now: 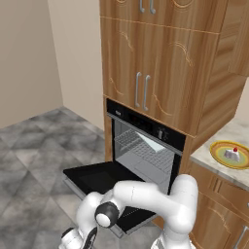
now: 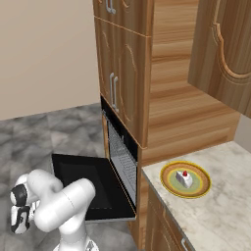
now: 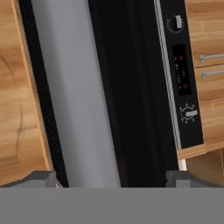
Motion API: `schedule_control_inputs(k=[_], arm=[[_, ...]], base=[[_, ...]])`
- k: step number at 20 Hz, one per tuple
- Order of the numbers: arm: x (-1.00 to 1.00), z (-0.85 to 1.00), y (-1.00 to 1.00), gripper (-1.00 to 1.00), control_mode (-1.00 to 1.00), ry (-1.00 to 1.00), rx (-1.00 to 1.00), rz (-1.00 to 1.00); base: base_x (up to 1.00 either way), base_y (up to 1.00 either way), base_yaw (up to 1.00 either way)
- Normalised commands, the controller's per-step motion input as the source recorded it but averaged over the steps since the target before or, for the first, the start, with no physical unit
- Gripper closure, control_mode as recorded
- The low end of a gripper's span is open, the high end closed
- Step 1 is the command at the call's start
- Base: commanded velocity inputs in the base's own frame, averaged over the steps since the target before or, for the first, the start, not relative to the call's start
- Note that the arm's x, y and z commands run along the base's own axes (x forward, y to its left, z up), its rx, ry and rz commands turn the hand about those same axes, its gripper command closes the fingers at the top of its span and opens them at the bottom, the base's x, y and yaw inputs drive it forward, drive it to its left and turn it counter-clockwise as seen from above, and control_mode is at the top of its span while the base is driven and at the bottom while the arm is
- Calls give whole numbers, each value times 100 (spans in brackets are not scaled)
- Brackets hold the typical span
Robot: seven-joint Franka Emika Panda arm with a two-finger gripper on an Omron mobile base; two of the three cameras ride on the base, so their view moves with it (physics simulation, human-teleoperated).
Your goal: Take the baked cake out of the oven and place it on the plate for cooling. Then close the oven door.
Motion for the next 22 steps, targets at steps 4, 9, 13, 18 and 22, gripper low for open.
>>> schedule_control_inputs(k=[4,9,13,18,22], arm=[[43,1,-16,-100,-100,-4,-18,-3],[48,24,-32,-100,-100,-8,-18,-7],[50,48,-35,-100,-100,-17,-19,-10],[48,60,-41,-100,-100,-21,-19,-11],[32,78,-44,-100,-100,-32,-23,-11]], base=[[0,0,0],[0,0,0],[0,0,0],[0,0,0],[0,0,0]])
